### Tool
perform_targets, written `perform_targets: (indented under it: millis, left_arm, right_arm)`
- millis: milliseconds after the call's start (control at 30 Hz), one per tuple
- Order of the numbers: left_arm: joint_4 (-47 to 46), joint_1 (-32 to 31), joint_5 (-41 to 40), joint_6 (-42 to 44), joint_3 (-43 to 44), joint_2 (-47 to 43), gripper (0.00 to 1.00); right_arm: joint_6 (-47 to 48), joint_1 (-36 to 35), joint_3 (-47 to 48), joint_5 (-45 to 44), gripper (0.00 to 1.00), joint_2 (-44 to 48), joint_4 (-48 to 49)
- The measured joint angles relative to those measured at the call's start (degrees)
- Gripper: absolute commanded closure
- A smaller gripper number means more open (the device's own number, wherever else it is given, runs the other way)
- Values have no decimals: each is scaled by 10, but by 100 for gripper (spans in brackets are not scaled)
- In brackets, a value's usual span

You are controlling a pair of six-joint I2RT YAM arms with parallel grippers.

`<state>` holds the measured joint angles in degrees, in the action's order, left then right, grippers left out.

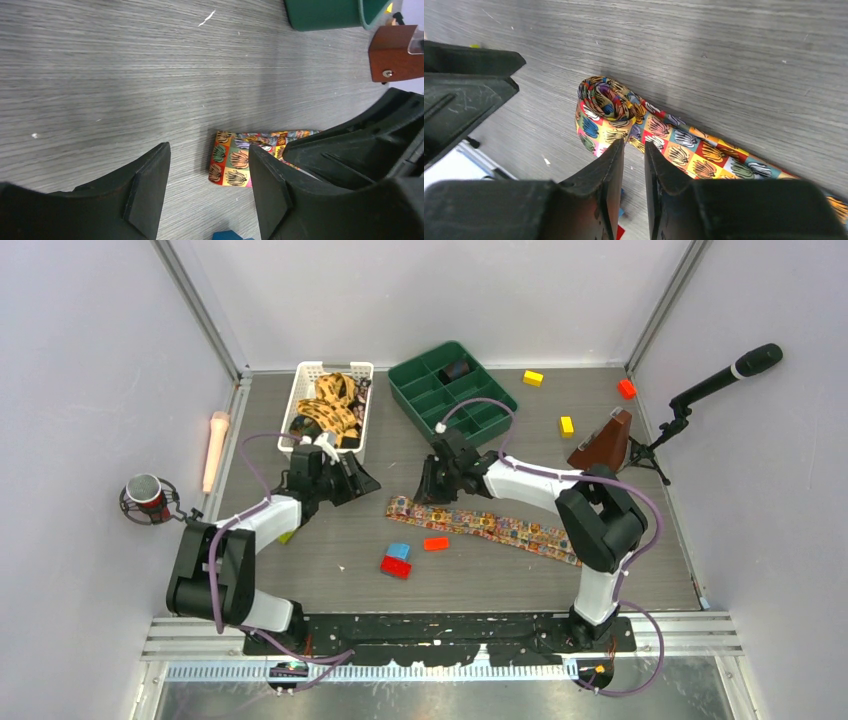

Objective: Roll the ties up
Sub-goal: Roll the tie at the center of the board.

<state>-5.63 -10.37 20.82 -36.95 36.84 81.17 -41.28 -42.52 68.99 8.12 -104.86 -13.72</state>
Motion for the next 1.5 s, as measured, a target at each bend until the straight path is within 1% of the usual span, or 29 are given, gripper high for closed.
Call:
perform_targets:
  millis: [100, 200, 500, 667, 1000, 1500]
  left_arm:
    - [-25, 0, 19, -6, -6, 10, 41]
    - [-44, -1, 31, -11, -7, 14, 41]
    - [-71, -5, 44, -17, -13, 25, 43]
    - [-75, -17, 45, -17, -17, 35, 44]
    - [-79, -30, 45, -17, -18, 49, 44]
    - [-94, -61, 60, -16, -18, 62, 40]
  right_arm:
    - [-41, 13, -13, 31, 75, -2, 19]
    - [-66, 9, -13, 60, 76, -3, 52]
    - [-87, 5, -12, 94, 77, -4, 81]
    - [-86, 5, -6, 91, 77, -17, 75]
    - [-73, 5, 10, 61, 80, -32, 21]
    - [-54, 5, 19, 30, 82, -40, -30]
